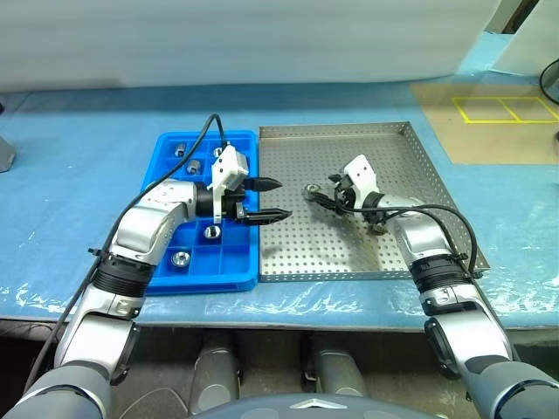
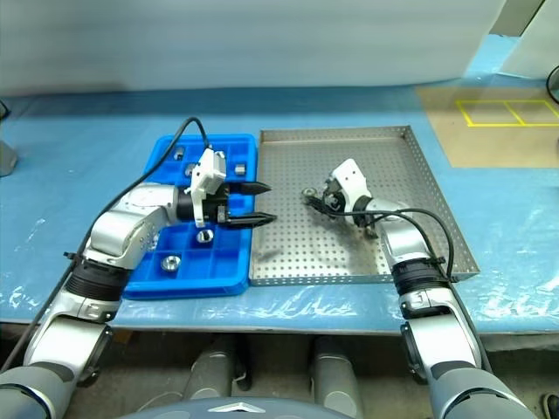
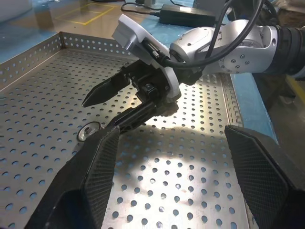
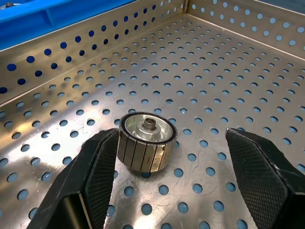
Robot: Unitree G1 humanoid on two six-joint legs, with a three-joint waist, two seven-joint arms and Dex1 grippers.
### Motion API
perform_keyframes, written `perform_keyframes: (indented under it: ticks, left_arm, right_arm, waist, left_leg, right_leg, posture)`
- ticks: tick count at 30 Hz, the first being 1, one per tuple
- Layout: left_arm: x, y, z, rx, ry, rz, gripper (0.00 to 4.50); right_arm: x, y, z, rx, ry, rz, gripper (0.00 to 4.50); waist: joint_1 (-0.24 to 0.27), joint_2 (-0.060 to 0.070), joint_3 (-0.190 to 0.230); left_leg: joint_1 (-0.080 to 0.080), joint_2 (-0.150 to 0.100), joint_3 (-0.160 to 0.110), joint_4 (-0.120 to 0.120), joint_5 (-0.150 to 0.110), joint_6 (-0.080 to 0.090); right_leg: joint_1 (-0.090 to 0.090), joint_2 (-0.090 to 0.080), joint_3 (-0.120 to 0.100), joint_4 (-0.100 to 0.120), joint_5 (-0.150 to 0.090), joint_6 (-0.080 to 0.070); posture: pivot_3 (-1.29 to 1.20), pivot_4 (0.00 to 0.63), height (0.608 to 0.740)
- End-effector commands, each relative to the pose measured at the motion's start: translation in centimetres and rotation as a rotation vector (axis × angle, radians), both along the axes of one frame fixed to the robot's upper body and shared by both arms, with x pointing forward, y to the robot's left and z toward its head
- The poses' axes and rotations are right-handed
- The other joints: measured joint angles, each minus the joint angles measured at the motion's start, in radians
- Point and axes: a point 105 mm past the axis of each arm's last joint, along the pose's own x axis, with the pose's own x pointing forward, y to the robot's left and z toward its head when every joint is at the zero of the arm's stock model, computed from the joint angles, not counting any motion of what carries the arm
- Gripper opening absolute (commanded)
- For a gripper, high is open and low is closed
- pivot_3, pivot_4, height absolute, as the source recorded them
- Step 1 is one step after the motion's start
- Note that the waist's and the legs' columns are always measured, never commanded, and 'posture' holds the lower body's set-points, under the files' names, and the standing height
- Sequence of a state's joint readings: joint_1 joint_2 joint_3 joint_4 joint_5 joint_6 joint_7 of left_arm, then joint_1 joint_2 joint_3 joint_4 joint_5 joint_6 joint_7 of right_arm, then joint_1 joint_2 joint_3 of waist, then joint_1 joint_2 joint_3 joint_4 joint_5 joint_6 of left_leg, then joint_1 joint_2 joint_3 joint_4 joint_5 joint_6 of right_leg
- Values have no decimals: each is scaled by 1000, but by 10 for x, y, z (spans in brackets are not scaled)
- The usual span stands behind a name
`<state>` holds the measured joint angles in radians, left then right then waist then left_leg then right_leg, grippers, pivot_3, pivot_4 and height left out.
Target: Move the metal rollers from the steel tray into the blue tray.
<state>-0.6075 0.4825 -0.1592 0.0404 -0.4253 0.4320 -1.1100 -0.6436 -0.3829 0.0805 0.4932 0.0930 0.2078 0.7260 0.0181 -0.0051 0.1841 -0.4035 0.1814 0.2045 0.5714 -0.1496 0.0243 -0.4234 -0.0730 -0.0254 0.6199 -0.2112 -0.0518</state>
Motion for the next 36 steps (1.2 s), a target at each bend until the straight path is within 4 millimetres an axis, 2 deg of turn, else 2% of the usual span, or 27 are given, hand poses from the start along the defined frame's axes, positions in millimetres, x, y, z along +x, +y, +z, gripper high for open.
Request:
perform_keyframes:
  ticks: [1, 9, 16, 19, 23, 26, 30, 36]
  left_arm:
    - [4, 11, 4, 2, -39, 37, 3766]
    - [9, 21, 1, 3, -45, 91, 3766]
    - [5, 16, -1, 1, -42, 84, 3766]
    - [5, 16, -2, 5, -40, 86, 3766]
    - [3, 19, -3, 11, -37, 87, 3766]
    - [4, 23, -2, 15, -39, 99, 3766]
    - [7, 30, 4, 10, -61, 141, 3766]
    - [12, 56, 17, 5, -106, 255, 3766]
  right_arm:
    - [1, 9, 17, 15, -62, 39, 3655]
    - [1, 27, 3, 14, -31, 71, 3655]
    - [16, 26, -6, 28, -23, -11, 3655]
    - [14, 28, -9, 30, -21, 5, 3099]
    - [9, 29, -11, 29, -15, 37, 1718]
    - [11, 28, -11, 5, -20, 27, 1656]
    - [8, 36, 1, 24, -43, 71, 1656]
    - [-7, 75, 49, 45, -154, 268, 1656]
  waist:
    - [0, 0, 0]
    - [0, 0, 0]
    - [1, 0, 0]
    - [2, 0, 0]
    - [3, 0, 0]
    - [3, 0, 0]
    - [3, 0, 0]
    - [2, 1, 0]
  left_leg:
    - [0, 0, 0, 0, 0, 0]
    - [0, 0, 0, 0, 0, 0]
    - [0, 0, 0, 0, 0, 0]
    - [0, 1, 0, -1, 0, 0]
    - [0, 0, 0, -1, 0, 0]
    - [0, 1, 0, -1, 0, 0]
    - [0, 1, 0, -1, 0, 0]
    - [0, 1, 0, -2, 0, -1]
  right_leg:
    - [0, 0, 0, 0, 0, 0]
    - [0, 0, 0, 0, 0, 0]
    - [0, 0, 0, 0, 0, 0]
    - [0, 0, 0, 0, 0, 0]
    - [0, 0, 0, 0, 0, 0]
    - [0, 0, 0, 0, 0, 0]
    - [0, 0, 0, 0, 0, 0]
    - [-1, 0, 0, 0, 0, 0]
  posture:
    - [-142, 150, 740]
    - [-129, 150, 740]
    - [-123, 150, 740]
    - [-123, 150, 740]
    - [-123, 150, 740]
    - [-123, 150, 740]
    - [-109, 150, 740]
    - [-54, 150, 740]
